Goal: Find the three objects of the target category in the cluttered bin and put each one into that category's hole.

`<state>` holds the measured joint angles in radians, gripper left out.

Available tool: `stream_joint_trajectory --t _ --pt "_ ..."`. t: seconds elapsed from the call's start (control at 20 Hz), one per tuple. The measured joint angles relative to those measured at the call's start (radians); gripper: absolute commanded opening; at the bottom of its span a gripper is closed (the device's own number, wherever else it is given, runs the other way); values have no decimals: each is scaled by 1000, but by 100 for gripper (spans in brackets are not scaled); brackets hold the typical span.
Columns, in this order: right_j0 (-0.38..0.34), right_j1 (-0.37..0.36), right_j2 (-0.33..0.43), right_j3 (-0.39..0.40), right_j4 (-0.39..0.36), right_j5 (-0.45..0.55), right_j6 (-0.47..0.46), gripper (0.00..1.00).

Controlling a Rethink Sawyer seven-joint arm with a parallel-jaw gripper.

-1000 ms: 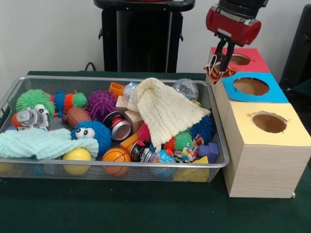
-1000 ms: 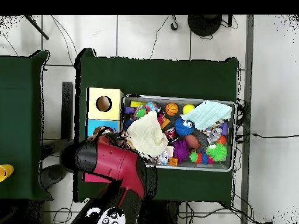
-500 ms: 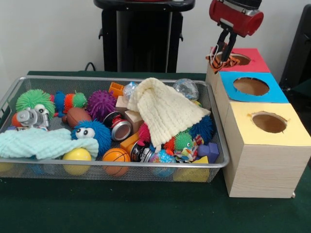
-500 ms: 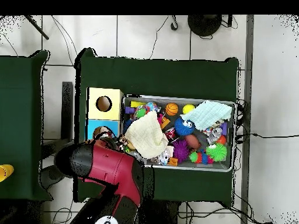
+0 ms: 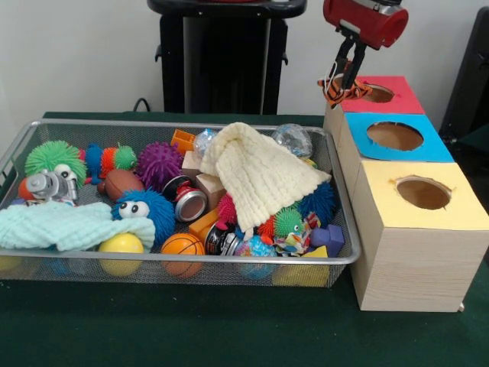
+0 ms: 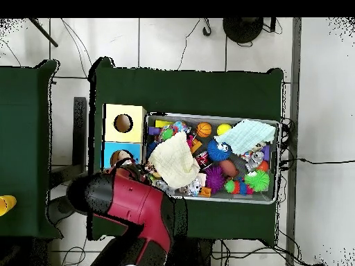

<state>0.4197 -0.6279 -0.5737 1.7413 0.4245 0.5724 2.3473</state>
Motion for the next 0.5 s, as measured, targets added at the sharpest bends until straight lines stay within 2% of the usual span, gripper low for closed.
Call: stream_joint_trajectory --t 0.5 --pt "1 -13 3 61 42 0 0 0"
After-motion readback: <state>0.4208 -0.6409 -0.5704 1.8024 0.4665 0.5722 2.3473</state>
